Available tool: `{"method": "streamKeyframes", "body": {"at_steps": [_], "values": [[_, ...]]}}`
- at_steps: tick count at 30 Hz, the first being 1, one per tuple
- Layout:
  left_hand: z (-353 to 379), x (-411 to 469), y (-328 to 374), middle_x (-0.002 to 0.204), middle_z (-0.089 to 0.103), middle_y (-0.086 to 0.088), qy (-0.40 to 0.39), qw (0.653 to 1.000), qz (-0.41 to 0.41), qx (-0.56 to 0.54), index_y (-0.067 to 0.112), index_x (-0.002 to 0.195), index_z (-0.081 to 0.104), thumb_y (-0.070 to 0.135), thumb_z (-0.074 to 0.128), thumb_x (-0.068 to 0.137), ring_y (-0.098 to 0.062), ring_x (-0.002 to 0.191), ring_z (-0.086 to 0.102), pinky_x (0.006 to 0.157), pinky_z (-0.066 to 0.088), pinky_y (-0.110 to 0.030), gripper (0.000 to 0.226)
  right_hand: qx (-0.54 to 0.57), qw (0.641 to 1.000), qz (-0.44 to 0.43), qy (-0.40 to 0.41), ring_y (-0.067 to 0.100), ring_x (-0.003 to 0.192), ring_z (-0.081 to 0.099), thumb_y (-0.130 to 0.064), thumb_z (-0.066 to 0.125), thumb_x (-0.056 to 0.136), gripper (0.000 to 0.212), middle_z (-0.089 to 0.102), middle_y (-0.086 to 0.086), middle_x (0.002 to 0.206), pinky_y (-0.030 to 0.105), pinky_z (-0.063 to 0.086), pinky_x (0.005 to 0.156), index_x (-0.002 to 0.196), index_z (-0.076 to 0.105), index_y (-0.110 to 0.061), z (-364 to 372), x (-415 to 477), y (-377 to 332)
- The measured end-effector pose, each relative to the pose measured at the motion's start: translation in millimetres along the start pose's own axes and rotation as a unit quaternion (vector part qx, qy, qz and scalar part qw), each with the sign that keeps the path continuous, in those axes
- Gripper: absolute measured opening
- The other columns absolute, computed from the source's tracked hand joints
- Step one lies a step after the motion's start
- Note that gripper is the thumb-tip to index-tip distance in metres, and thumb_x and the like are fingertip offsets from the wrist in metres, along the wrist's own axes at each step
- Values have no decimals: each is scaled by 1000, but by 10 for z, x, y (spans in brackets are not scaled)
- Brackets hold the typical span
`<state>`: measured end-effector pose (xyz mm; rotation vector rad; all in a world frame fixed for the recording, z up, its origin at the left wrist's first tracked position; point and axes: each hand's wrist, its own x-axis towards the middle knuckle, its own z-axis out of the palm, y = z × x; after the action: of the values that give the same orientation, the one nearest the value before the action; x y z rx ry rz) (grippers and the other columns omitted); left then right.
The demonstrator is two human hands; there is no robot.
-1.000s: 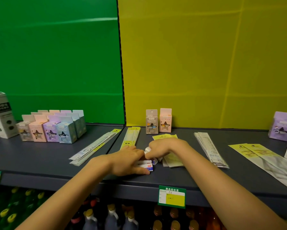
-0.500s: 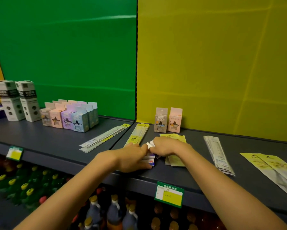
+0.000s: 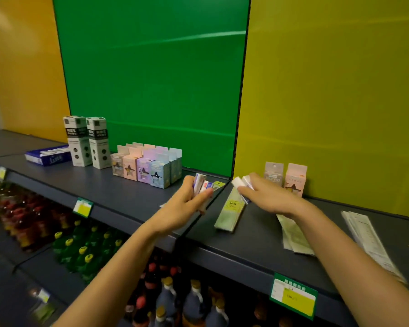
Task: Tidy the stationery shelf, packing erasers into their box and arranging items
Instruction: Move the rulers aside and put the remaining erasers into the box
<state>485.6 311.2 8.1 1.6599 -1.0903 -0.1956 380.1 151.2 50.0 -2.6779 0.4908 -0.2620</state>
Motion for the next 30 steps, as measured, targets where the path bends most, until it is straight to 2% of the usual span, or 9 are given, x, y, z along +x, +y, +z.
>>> {"method": "streamKeyframes", "body": {"at_steps": [3, 9, 12, 14, 17, 19, 22, 26, 30], "values": [[-437, -79, -224, 86, 58, -1, 43, 994, -54, -80, 12, 106, 46, 30, 46, 93, -12, 70, 51, 68, 47, -22, 22, 3, 999, -49, -1, 14, 65, 38, -34, 34, 97, 24, 42, 2, 74, 33, 31, 63, 93, 38, -10, 169, 139, -331], [-1598, -337, -674, 72, 47, -3, 113, 962, -167, -182, 8, 93, 49, 22, 50, 92, -12, 59, 39, 55, 35, -21, 14, 27, 996, -84, -20, 17, 66, 42, -41, 35, 96, 33, 40, -2, 70, 26, 28, 56, 83, 40, -10, 679, 575, -1161], [-2200, -455, -970, 72, 50, -6, 209, 920, -232, -239, 9, 85, 53, 15, 47, 92, -13, 62, 45, 48, 41, -19, 11, 54, 994, -89, -42, 13, 62, 42, -40, 34, 97, 32, 45, 0, 71, 25, 30, 55, 85, 39, -11, 998, 802, -1615], [-2598, -560, -1149, 75, 52, -7, 252, 890, -257, -280, 7, 98, 53, 13, 45, 91, -13, 65, 49, 44, 44, -19, 12, 70, 991, -99, -56, 19, 68, 44, -37, 33, 98, 30, 48, 5, 75, 21, 32, 55, 83, 40, -12, 1198, 937, -1927], [-3165, -722, -1331, 71, 50, -6, 247, 894, -265, -263, 8, 88, 54, 15, 47, 93, -12, 61, 45, 37, 42, -13, 11, 72, 988, -119, -62, 18, 79, 43, -31, 32, 99, 34, 52, 13, 91, 16, 34, 60, 96, 48, -2, 1439, 1154, -2421], [-3467, -800, -1404, 68, 47, -4, 245, 899, -267, -247, 10, 77, 54, 19, 48, 93, -10, 58, 42, 40, 40, -13, 19, 73, 988, -118, -67, 14, 70, 42, -34, 33, 98, 32, 49, 5, 82, 25, 33, 61, 94, 45, -4, 1615, 1366, -2694], [-3861, -843, -1569, 70, 48, -3, 262, 893, -272, -245, 11, 75, 54, 21, 46, 94, -10, 58, 40, 52, 33, -18, 22, 72, 988, -113, -71, 16, 70, 42, -37, 33, 97, 29, 42, -1, 73, 24, 27, 54, 90, 41, -10, 1833, 1667, -3068], [-4319, -837, -1921, 62, 43, 0, 255, 891, -282, -250, 17, 76, 51, 27, 45, 93, -6, 36, 32, 34, 23, -16, 20, 83, 985, -134, -74, 33, 89, 54, -32, 35, 97, 42, 55, 26, 99, 33, 36, 64, 97, 51, 7, 2022, 1974, -3513], [-4765, -752, -2249, 52, 42, 0, 261, 890, -272, -256, 12, 81, 47, 20, 40, 90, -5, 31, 28, 31, 22, -14, 13, 84, 986, -130, -60, 23, 70, 44, -31, 37, 96, 31, 48, 14, 85, 32, 29, 59, 91, 48, -2, 2277, 2500, -3891]]}}
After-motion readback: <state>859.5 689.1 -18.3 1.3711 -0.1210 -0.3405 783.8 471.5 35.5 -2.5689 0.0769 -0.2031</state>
